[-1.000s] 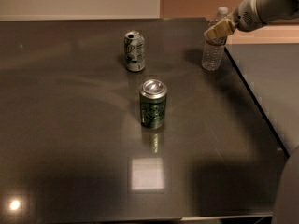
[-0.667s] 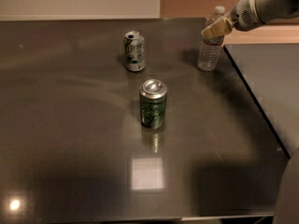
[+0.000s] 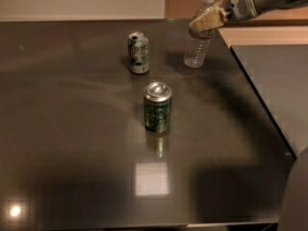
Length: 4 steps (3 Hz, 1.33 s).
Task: Move water bottle near 7up can
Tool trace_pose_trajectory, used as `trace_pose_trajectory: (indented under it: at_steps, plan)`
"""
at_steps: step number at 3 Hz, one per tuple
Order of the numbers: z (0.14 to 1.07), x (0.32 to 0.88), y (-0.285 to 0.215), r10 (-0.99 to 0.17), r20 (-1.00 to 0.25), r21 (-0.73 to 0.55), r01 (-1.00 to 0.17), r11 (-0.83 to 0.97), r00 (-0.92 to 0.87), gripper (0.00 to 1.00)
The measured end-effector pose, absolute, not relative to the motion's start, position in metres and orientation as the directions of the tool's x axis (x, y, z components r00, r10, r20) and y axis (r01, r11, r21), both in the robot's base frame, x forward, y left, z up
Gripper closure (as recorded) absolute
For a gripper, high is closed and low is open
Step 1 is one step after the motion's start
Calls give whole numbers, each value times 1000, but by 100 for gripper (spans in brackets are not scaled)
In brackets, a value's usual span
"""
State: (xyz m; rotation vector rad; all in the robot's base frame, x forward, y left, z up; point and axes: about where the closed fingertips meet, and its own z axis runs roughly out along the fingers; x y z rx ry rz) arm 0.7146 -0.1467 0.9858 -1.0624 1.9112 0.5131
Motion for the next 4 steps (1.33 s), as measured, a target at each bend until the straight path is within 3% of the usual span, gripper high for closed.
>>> trace_pose_trajectory:
  at_steps: [3,4]
  plan:
    - [973,701,-43,-577,-812,-129,-938,323,-87,100]
    - [961,701,-34,-603,-795,-135,-947,292,-72,86]
